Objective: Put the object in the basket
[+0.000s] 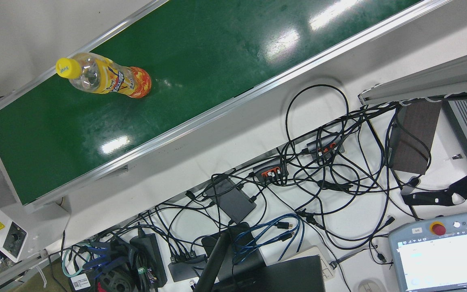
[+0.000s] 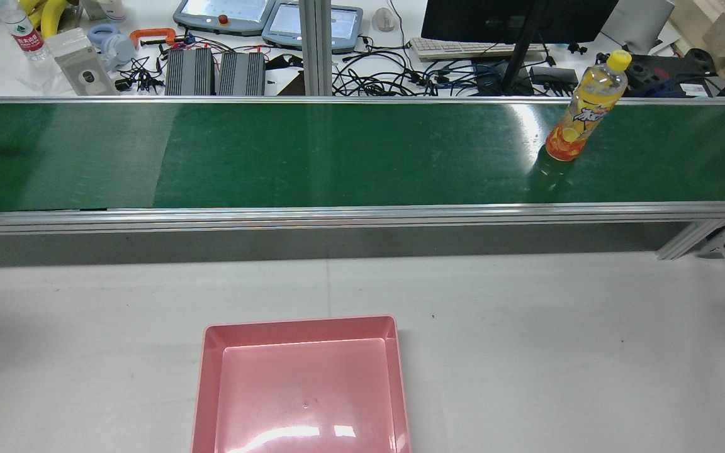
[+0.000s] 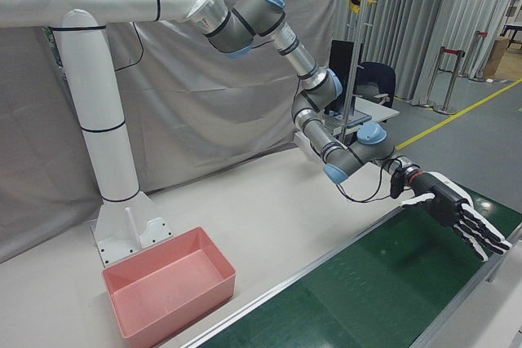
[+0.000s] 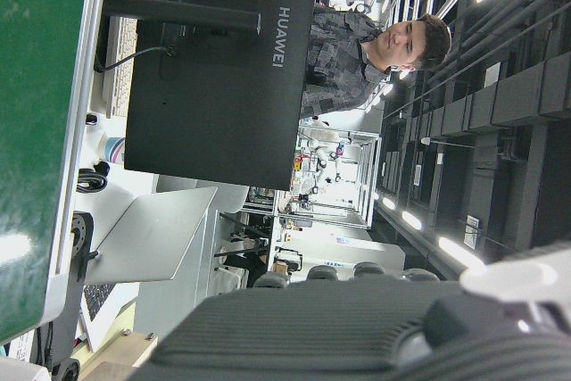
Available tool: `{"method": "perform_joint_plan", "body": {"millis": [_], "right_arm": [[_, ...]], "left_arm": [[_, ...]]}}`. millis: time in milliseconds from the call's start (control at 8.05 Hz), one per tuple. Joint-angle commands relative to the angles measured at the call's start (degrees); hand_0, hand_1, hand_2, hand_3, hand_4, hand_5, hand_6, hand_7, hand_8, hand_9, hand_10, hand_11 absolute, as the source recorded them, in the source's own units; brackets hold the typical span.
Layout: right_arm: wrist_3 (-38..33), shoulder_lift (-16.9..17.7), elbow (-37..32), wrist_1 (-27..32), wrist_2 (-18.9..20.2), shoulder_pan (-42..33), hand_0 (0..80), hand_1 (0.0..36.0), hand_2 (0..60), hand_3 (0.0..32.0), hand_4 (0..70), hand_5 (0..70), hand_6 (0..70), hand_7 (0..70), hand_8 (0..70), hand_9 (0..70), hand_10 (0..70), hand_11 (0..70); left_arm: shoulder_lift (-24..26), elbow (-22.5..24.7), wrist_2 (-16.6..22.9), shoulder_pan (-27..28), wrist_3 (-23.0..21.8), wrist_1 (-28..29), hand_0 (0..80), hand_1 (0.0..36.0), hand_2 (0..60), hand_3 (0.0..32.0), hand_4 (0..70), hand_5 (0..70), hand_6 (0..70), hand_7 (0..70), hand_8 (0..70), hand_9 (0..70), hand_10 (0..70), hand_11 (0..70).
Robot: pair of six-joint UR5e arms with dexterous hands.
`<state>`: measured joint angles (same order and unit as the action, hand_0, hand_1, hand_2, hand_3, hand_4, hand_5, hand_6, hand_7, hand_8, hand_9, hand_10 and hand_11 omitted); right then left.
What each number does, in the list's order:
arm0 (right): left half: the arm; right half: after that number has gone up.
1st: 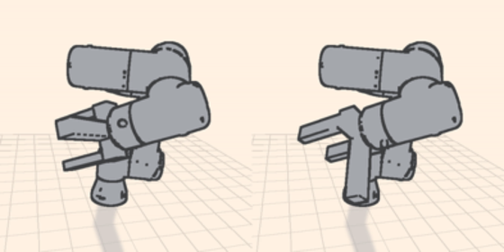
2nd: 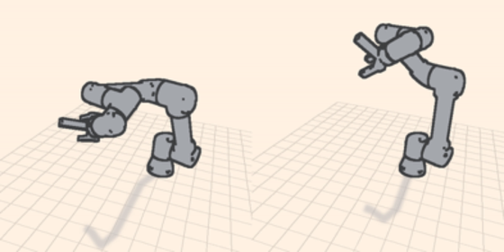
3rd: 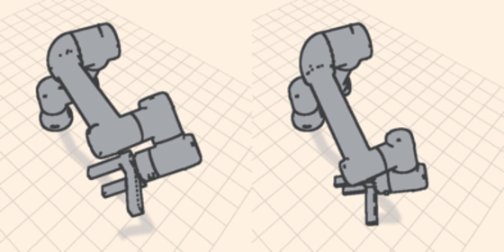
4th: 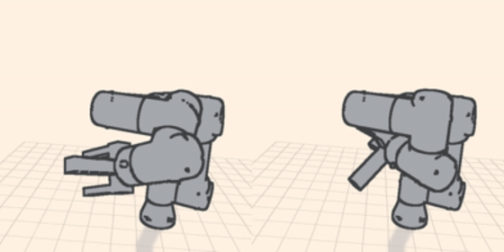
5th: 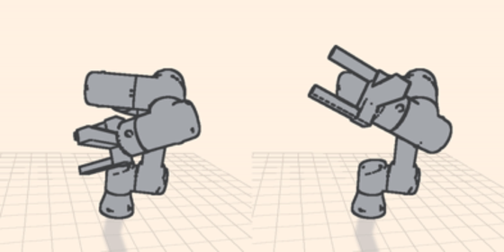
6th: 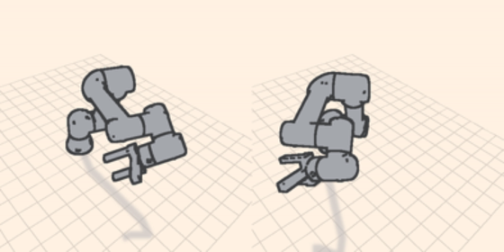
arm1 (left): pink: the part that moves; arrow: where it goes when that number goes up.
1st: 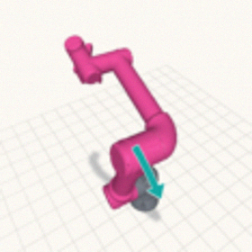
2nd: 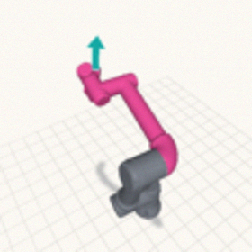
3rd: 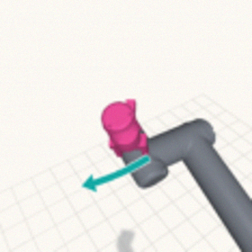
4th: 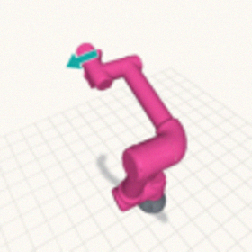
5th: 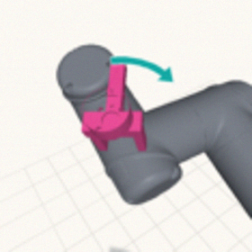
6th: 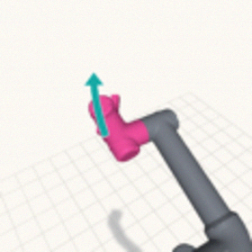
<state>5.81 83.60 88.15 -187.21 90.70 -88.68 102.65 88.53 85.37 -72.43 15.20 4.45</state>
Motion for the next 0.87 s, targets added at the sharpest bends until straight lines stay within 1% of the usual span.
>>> {"method": "perform_joint_plan", "body": {"millis": [0, 745], "right_arm": [[0.0, 0.0, 0.0, 0.0, 0.0, 0.0, 0.0, 0.0, 0.0, 0.0, 0.0, 0.0, 0.0, 0.0, 0.0, 0.0, 0.0, 0.0], [0.0, 0.1, 0.0, 0.0, 0.0, 0.0, 0.0, 0.0, 0.0, 0.0, 0.0, 0.0, 0.0, 0.0, 0.0, 0.0, 0.0, 0.0]], "left_arm": [[0.0, 0.1, 0.0, -0.1, 0.0, -0.1, 52.7, 16.3, 0.0, 0.0, 4.8, 7.0, 0.0, 0.0, 0.0, 0.0, 5.6, 10.3], [0.2, 0.1, 0.0, -0.1, 0.0, -0.5, 52.9, 16.6, 0.0, 0.0, 5.0, 7.2, 0.0, 0.0, 0.0, 0.0, 5.5, 10.2]]}}
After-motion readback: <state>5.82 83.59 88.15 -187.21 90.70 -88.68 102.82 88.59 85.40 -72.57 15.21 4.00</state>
